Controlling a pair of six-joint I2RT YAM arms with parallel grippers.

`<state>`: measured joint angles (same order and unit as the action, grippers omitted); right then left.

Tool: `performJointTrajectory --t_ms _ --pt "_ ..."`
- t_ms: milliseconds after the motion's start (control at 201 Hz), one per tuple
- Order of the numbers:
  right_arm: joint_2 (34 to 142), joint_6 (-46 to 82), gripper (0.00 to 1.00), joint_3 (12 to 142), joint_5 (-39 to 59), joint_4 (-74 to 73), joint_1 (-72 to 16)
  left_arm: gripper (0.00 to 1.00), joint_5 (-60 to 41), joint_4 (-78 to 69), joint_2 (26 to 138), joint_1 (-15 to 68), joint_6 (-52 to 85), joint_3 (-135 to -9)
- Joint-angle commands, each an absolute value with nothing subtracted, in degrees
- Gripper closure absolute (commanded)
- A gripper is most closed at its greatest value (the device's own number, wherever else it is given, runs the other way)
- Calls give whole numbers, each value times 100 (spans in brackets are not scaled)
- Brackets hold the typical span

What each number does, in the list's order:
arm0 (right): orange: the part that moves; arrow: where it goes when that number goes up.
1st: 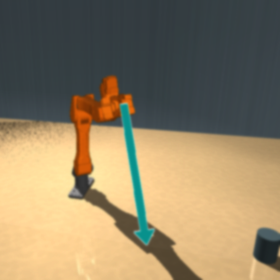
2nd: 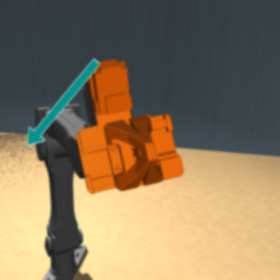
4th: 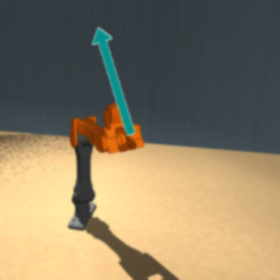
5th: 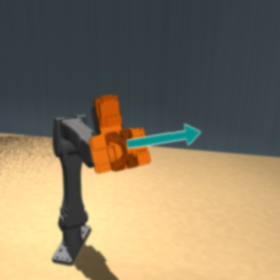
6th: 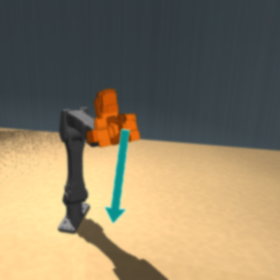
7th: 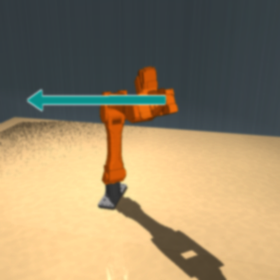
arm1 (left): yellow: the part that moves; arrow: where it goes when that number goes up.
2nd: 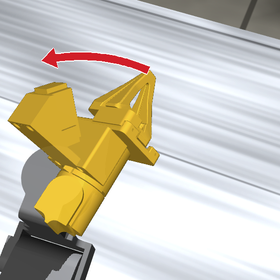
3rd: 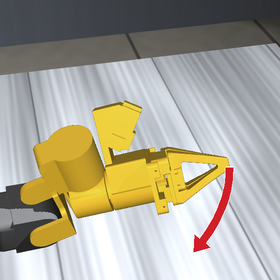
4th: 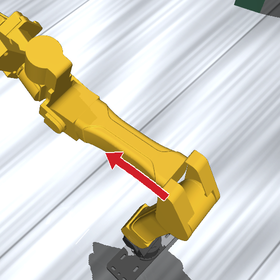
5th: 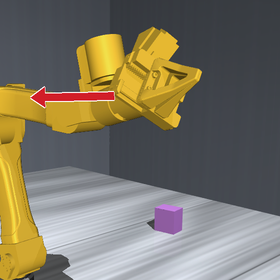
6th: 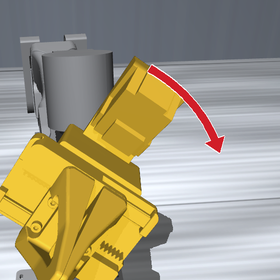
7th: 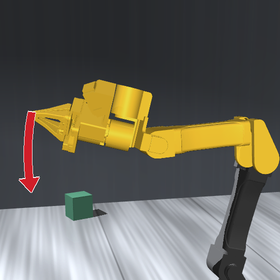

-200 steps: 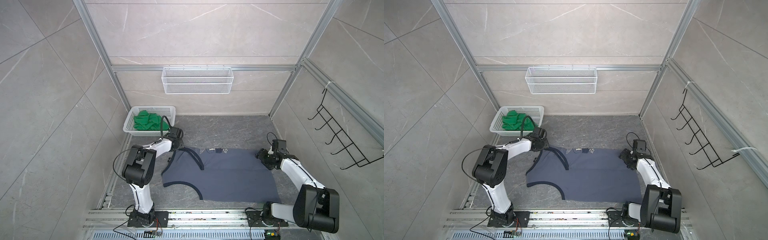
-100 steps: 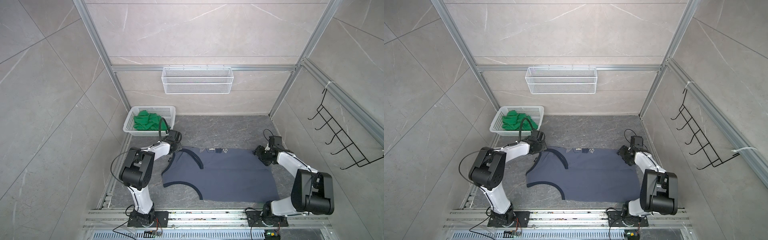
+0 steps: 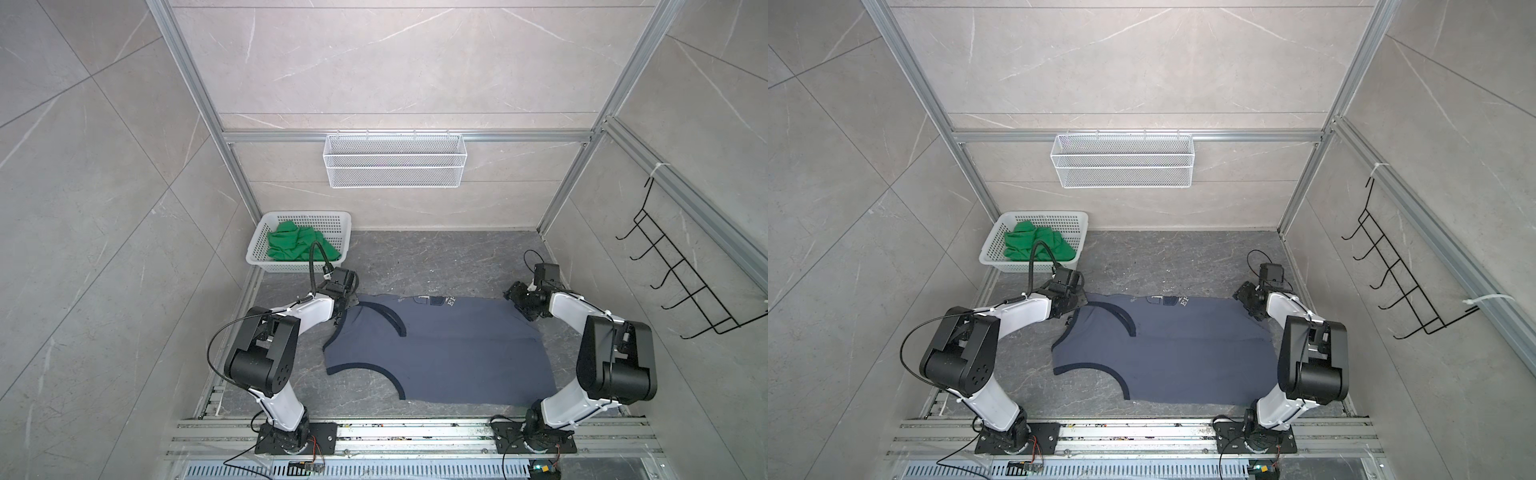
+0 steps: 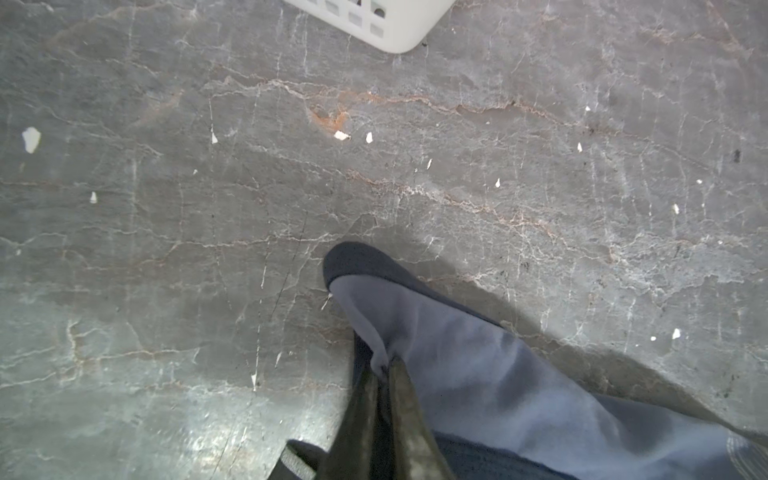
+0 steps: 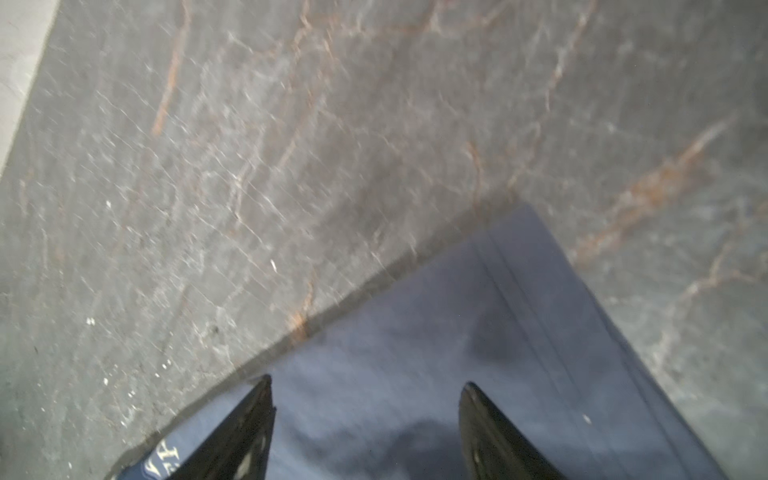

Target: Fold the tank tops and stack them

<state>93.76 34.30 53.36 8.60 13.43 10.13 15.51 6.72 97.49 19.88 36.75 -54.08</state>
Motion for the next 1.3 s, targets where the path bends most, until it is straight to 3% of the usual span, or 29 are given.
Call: performJointTrajectory --t_ms 0,299,493,667,1045,1299 --pt "9599 3546 28 5531 696 1348 1000 85 1579 523 9934 1951 3772 -5553" --pt "10016 3734 29 5668 281 1779 1368 57 1467 901 9843 1954 3689 -5710" --pt "9812 3527 29 5838 196 1814 1380 50 1819 1136 8898 2030 3672 -5440" --pt "9519 3338 29 5870 264 1913 1112 40 2213 1715 8473 2779 3502 -5888" --pt "9514 3309 29 5523 646 1818 670 39 634 1520 10685 3613 3513 -7325" --pt "10101 3427 29 5768 394 2035 943 39 755 1423 11444 3579 3486 -7478"
